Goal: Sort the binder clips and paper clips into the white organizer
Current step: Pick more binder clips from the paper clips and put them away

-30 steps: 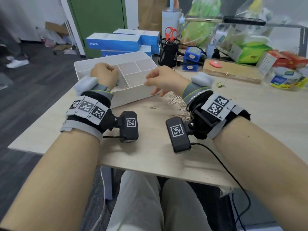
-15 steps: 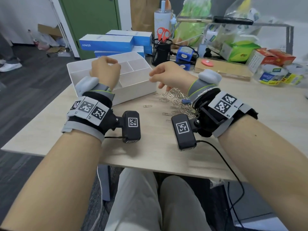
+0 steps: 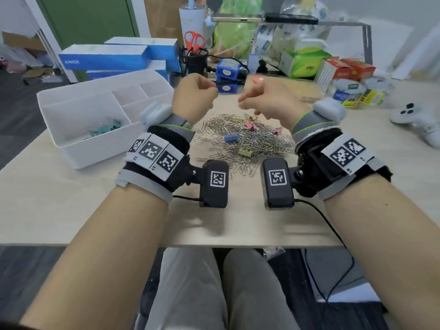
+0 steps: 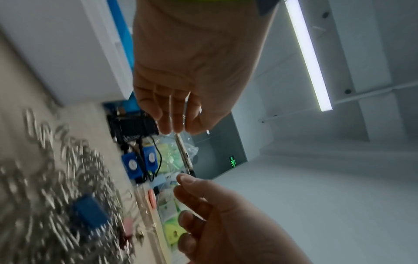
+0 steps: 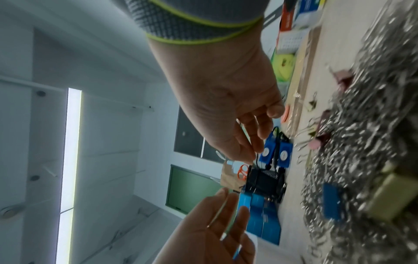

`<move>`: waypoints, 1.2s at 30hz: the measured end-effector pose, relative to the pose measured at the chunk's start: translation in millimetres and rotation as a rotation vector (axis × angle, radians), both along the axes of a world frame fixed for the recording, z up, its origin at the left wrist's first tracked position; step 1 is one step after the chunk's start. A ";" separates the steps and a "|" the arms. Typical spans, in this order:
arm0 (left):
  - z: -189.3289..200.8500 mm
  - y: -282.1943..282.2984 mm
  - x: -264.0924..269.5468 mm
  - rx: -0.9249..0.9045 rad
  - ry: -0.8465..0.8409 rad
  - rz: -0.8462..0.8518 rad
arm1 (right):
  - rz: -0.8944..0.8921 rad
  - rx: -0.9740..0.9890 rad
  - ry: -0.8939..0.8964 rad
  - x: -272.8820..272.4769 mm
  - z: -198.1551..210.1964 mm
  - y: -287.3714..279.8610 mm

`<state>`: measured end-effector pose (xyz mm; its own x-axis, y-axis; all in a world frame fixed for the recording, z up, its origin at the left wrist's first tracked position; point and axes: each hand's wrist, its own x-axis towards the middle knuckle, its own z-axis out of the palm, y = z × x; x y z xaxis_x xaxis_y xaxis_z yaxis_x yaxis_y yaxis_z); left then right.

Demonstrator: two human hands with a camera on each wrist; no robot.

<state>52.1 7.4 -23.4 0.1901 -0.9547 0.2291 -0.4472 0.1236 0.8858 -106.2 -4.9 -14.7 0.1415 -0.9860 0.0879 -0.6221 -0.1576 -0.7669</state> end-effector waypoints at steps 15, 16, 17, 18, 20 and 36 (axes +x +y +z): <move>-31.5 -40.1 -41.1 0.376 -0.080 -0.203 | -0.009 0.020 0.153 -32.8 -34.5 -26.9; -32.6 -39.9 -40.8 0.397 -0.091 -0.217 | 0.026 0.015 0.191 -29.9 -34.7 -28.9; -34.1 -40.2 -40.3 0.416 -0.099 -0.223 | 0.055 0.023 0.218 -27.1 -35.9 -30.6; -34.4 -39.9 -39.8 0.425 -0.105 -0.223 | 0.074 0.031 0.236 -24.8 -36.9 -31.1; -33.5 -39.6 -37.4 0.420 -0.113 -0.210 | 0.081 0.045 0.225 -23.3 -37.9 -31.5; -34.5 -38.6 -17.0 0.080 0.068 -0.013 | 0.029 -0.011 -0.014 -24.3 -45.1 -30.6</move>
